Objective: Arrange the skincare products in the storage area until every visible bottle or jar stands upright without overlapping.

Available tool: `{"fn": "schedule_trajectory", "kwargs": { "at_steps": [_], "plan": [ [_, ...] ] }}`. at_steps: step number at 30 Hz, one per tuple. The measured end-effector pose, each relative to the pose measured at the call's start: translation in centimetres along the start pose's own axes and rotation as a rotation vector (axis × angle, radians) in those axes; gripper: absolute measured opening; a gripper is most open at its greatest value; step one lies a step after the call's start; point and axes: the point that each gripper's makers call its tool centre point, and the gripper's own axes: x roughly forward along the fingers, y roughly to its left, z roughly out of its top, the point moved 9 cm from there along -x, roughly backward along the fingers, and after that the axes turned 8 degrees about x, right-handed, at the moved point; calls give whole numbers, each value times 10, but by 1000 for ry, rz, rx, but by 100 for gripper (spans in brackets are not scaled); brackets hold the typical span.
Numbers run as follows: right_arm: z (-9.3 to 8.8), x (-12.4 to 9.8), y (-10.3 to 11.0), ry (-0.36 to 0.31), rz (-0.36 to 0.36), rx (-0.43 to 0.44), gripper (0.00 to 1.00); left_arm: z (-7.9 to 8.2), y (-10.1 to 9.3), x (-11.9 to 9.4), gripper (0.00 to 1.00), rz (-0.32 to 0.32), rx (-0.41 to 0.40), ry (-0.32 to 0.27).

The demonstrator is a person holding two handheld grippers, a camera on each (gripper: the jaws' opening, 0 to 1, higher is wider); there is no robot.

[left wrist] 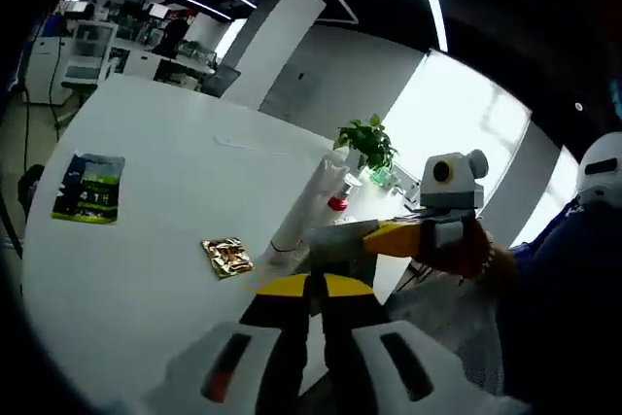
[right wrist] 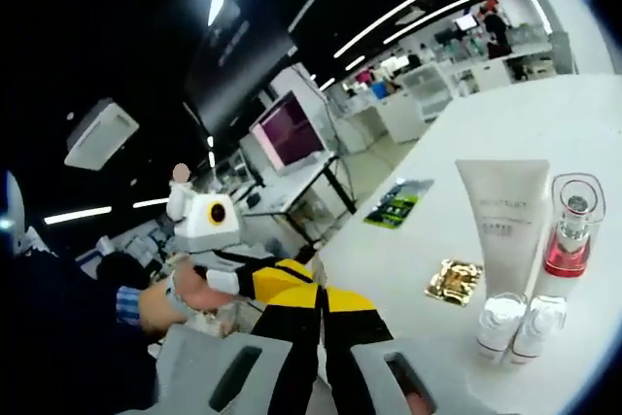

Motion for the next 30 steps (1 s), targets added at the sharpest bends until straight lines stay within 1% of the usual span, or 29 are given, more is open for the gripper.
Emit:
{"fn": "schedule_trajectory", "kwargs": {
  "at_steps": [3, 4, 7, 8, 9, 10, 11, 12, 14, 15, 16, 17, 19, 23, 27, 30],
  "plan": [
    [-2, 1, -3, 14, -21, 2, 0, -4, 1, 1, 0, -30, -127, 11],
    [-3, 1, -3, 21, -27, 2, 0, -4, 2, 1, 0, -31, -149, 16],
    [-5, 2, -3, 35, -37, 1, 0, -8, 4, 4, 0, -10, -202, 47],
    [-6, 3, -5, 42, -48, 3, 0, -9, 4, 5, 0, -13, -232, 70],
    [-7, 3, -6, 43, -62, 3, 0, -9, 4, 6, 0, -17, -250, 76],
    [-6, 2, -9, 30, -86, -10, 0, -9, 7, 8, 0, -14, -253, 68],
    [-5, 1, -12, 15, -117, -33, 0, -9, 8, 9, 0, -4, -274, 56],
    [-3, -2, -16, 3, -162, -65, 3, -10, 10, 10, 0, 6, -307, 57],
    [0, -5, -20, -13, -209, -81, 7, -13, 15, 12, 0, 10, -339, 75],
    [0, -6, -21, -17, -213, -75, 8, -15, 16, 14, 0, 14, -349, 95],
    [1, -7, -23, -22, -223, -63, 7, -18, 19, 16, 0, 31, -349, 134],
    [1, -8, -24, -21, -226, -58, 6, -19, 19, 17, 0, 31, -350, 157],
    [0, -7, -25, -5, -224, -46, 3, -18, 19, 22, 0, 40, -330, 167],
    [-4, -4, -21, 21, -203, -56, 1, -15, 17, 26, 0, 18, -323, 191],
    [-6, -2, -18, 41, -188, -60, 1, -16, 22, 34, 0, 7, -318, 242],
    [-7, -1, -17, 43, -178, -62, 2, -17, 24, 38, 0, -8, -327, 260]
  ]
}}
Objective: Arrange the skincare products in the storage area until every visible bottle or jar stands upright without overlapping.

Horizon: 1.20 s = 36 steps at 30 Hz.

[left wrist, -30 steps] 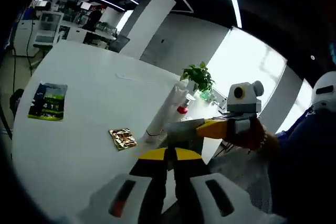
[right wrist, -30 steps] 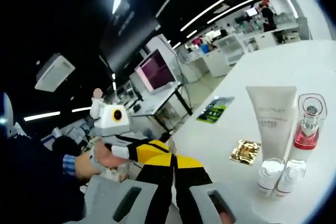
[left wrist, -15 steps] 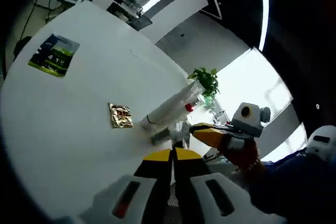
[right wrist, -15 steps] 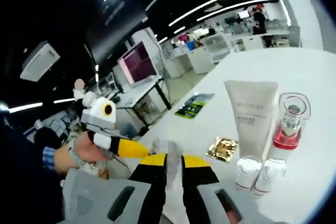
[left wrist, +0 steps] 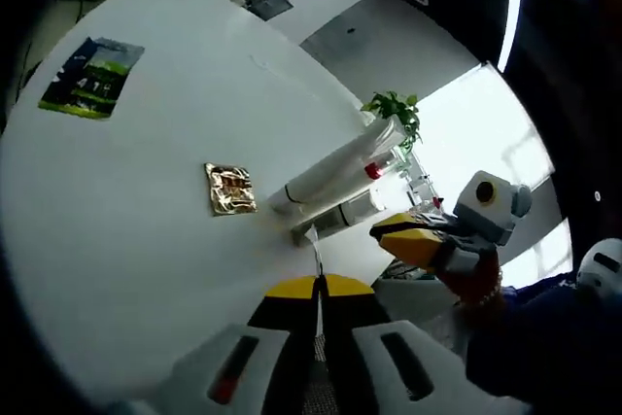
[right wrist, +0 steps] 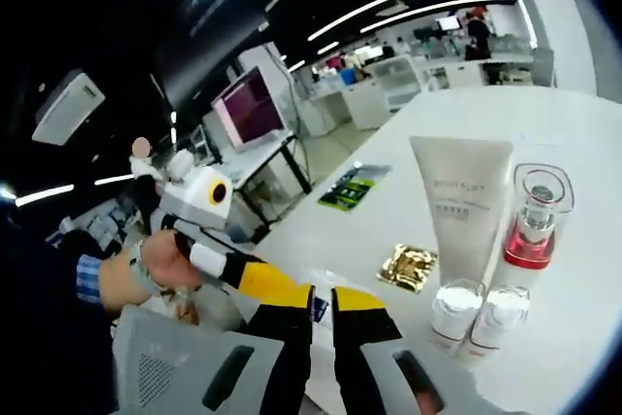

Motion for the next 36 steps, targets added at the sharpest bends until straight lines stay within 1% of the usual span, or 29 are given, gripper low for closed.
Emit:
{"fn": "schedule_trajectory", "kwargs": {
  "at_steps": [5, 9, 13, 16, 19, 23, 25, 28, 32, 33, 36],
  "plan": [
    [-4, 4, 1, 27, -11, -32, 2, 2, 3, 1, 0, -20, -6, 19],
    [0, 0, 6, 8, 13, -41, 2, 0, 8, 3, 0, -11, 4, 53],
    [2, -2, 7, -4, 27, -34, 2, -1, 22, 14, 0, 15, -13, 106],
    [3, -3, 7, -10, 31, -33, 2, -1, 26, 23, 0, 12, -5, 131],
    [5, -4, 6, -18, 26, -34, 1, -4, 34, 32, 0, 40, -19, 161],
    [6, -6, 6, -25, 23, -34, 1, -10, 37, 37, 0, 70, -20, 183],
    [7, -6, 5, -27, 23, -32, 1, -13, 36, 38, 0, 66, -26, 193],
    [6, -6, 6, -24, 28, -29, 1, -16, 33, 38, 0, 81, -21, 197],
    [4, -4, 8, -2, 32, -42, 1, -18, 35, 38, 0, 119, -20, 197],
    [3, -4, 8, 3, 31, -47, 1, -20, 35, 38, 0, 139, -13, 197],
    [3, -4, 8, 4, 28, -51, 1, -21, 38, 38, 0, 161, 4, 211]
  ]
}}
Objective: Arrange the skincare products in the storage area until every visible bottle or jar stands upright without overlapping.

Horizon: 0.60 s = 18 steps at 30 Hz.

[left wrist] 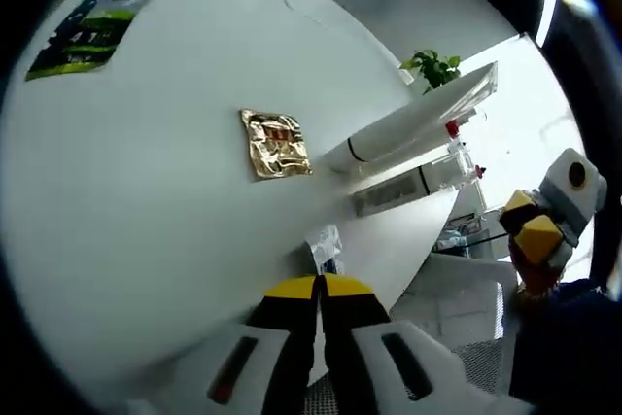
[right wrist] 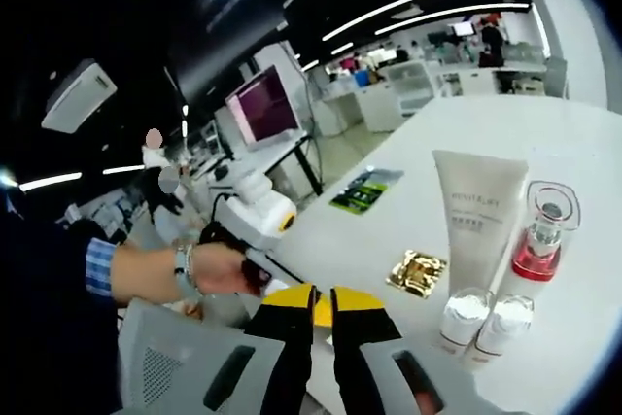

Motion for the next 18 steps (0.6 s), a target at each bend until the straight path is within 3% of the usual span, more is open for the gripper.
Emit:
{"fn": "schedule_trajectory", "kwargs": {
  "at_steps": [9, 18],
  "plan": [
    [1, -1, -4, -2, -26, 4, 1, 0, 7, 0, 0, 61, 7, -5],
    [4, -4, -9, -21, -113, -56, 14, -1, 14, -1, 0, 127, 20, 1]
  ]
}}
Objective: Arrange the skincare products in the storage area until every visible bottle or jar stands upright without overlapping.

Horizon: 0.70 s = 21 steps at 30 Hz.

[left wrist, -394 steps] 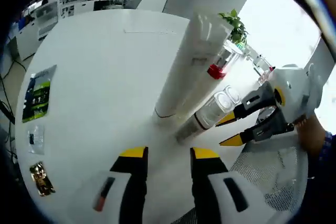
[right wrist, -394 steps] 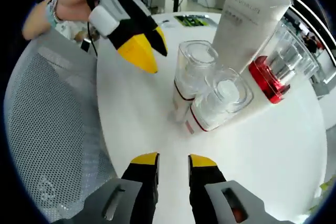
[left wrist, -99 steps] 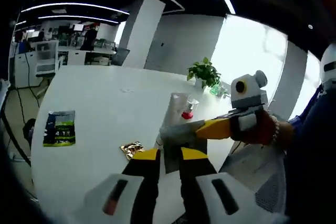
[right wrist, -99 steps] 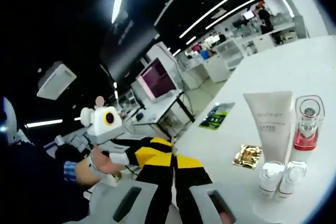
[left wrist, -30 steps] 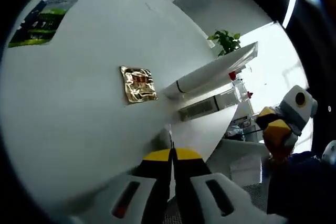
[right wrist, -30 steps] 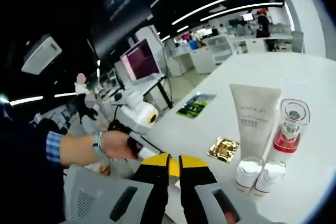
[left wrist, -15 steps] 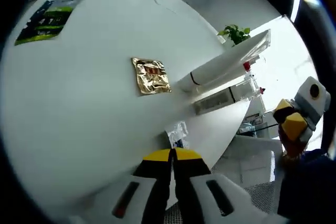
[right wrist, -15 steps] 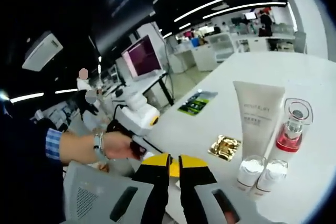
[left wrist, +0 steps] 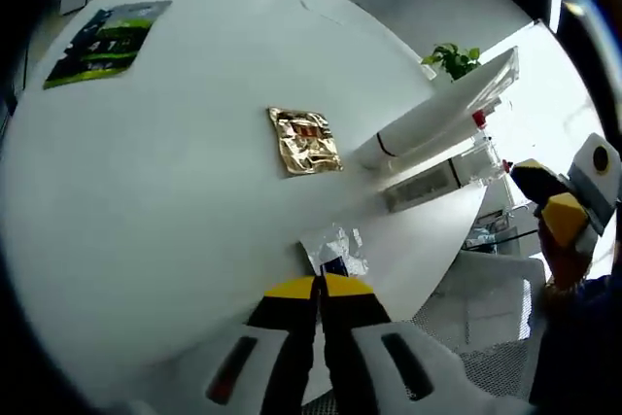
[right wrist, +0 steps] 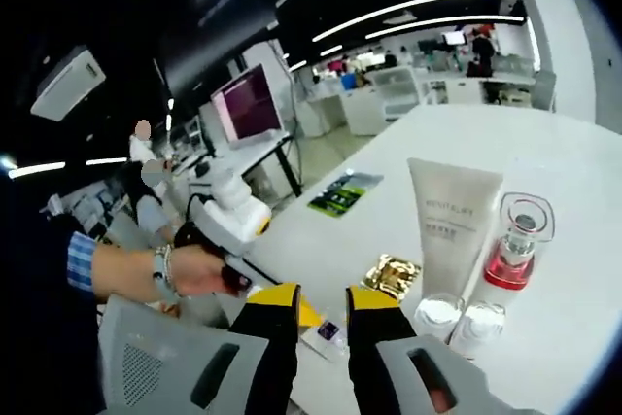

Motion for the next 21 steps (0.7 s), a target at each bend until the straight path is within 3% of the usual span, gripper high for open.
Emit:
{"fn": "schedule_trajectory", "kwargs": {
  "at_steps": [3, 5, 21],
  "plan": [
    [0, -1, -3, -7, -47, -34, 9, 0, 1, 0, 0, 9, -1, 4],
    [1, -3, -3, -15, -62, -60, 0, -1, 1, 1, 0, 12, -6, 8],
    [-1, 0, -4, 9, -74, -77, 0, -5, 5, 4, 0, 4, -82, 8]
  ]
}}
